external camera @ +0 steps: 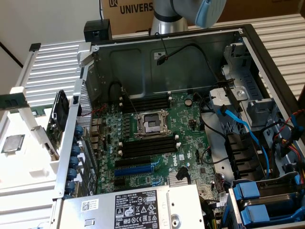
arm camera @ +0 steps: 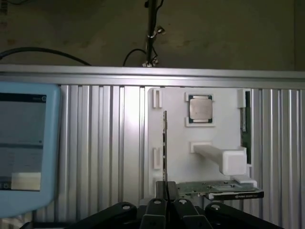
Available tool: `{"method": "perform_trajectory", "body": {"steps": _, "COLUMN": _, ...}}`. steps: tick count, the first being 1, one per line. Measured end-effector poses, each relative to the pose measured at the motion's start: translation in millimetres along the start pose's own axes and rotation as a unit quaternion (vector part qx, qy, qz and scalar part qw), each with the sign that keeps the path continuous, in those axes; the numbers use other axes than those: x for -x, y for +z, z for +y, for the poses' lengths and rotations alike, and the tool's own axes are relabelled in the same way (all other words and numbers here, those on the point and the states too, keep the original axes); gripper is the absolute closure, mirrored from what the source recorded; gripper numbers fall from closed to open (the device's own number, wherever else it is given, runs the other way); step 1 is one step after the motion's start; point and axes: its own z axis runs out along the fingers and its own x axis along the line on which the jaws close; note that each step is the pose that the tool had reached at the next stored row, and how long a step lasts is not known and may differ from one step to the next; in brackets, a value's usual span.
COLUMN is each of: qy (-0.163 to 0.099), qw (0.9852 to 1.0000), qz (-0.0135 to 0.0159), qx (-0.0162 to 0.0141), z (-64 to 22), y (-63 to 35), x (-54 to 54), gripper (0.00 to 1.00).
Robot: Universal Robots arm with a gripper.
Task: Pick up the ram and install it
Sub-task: 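Pick up the ram and move it above insertion slot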
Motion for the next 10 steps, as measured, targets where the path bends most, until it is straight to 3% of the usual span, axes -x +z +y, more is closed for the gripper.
{"method": "perform_trajectory", "body": {"steps": 1, "qy": 0.0, "qw": 1.0, "qz": 0.0001, "qx": 0.0001, "z": -2.2, "y": -2.8, "x": 0.1, "gripper": 0.88}}
{"method": "perform_trajectory", "body": {"steps": 2, "qy": 0.0, "qw": 1.0, "qz": 0.0, "qx": 0.0005, "z": -14.9, "y": -12.5, "x": 0.7, "gripper": 0.88}}
{"method": "perform_trajectory", "body": {"steps": 10, "qy": 0.0, "qw": 1.0, "qz": -0.0002, "qx": 0.0011, "z": -22.6, "y": -15.2, "x": -2.3, "gripper": 0.88}}
